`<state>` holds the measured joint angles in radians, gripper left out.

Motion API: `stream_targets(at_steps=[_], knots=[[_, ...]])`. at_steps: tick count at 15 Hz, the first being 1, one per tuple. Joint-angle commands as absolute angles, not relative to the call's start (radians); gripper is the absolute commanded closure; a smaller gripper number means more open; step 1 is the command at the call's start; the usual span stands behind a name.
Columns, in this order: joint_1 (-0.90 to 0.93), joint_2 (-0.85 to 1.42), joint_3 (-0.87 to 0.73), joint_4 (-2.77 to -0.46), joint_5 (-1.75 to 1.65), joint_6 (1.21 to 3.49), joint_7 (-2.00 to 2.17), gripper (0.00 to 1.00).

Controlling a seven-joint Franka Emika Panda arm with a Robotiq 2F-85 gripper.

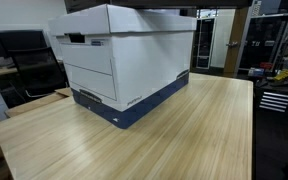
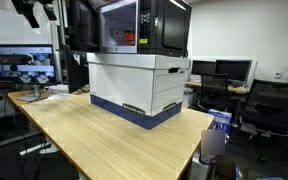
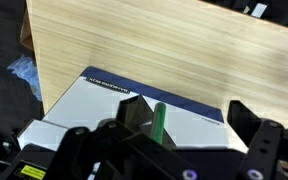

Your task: Open the door of the microwave, then remove the bowl from the microwave

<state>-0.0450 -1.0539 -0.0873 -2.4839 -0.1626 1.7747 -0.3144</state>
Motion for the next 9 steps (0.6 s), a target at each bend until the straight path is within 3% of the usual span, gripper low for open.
stream_targets(at_steps=[1,9], knots=[[-0.04,-1.001,-0.119,-2.398,-0.181,1.67,-0.289,0.0],[-0.112,-0.905,-0.222,-2.285,-0.221,1.669,-0.206,0.0]])
